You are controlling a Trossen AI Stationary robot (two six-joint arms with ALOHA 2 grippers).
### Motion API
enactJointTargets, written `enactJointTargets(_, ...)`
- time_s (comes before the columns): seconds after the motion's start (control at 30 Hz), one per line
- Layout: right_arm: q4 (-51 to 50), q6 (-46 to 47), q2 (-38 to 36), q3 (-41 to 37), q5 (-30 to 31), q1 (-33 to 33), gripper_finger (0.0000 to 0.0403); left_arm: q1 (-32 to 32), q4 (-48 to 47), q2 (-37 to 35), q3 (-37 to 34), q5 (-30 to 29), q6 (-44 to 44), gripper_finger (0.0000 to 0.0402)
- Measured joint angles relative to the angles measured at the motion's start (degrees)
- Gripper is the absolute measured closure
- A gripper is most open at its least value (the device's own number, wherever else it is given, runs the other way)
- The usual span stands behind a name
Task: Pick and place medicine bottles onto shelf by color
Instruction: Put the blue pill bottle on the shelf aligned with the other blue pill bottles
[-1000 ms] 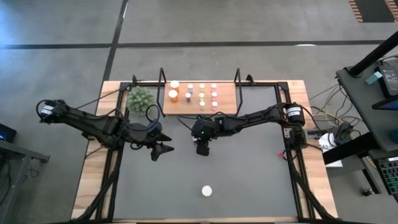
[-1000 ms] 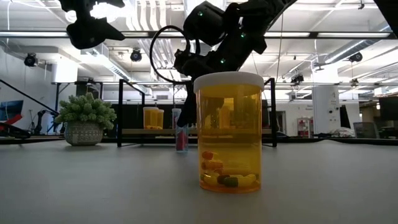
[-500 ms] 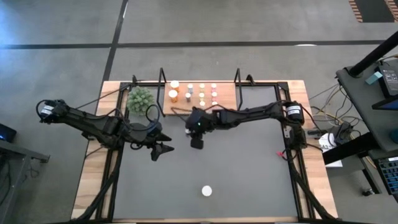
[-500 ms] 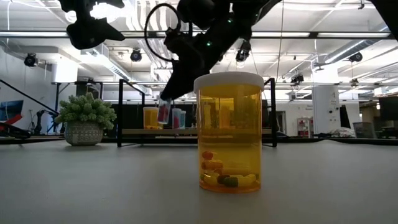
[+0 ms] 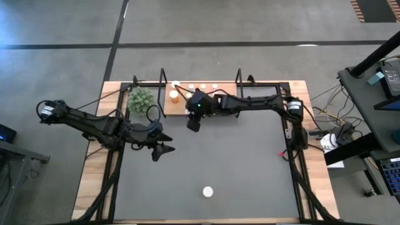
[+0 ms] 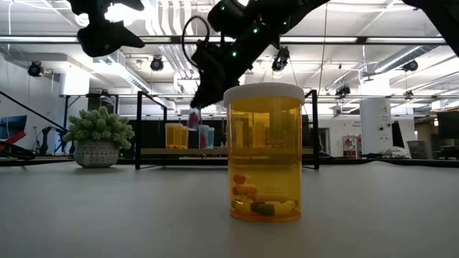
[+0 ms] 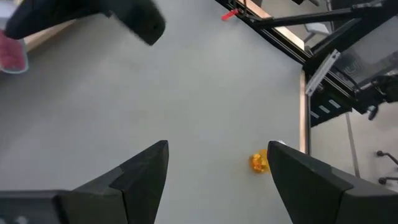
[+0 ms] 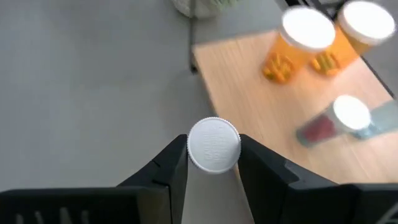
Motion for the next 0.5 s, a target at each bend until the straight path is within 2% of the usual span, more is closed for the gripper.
enactJointTargets(0.27,-10.99,-0.06,8.03,11.64,0.61,-1.01,0.0286,0.35,-1.85,-1.41,-0.07,-2.51,-0.04,0.0143)
enactJointTargets(0.5,-16.51,-2.49,9.90,18.25,3.76,-2.16,0.0285,0.35,-3.91,-2.72,-0.30,-3.49,-0.33,0.0143)
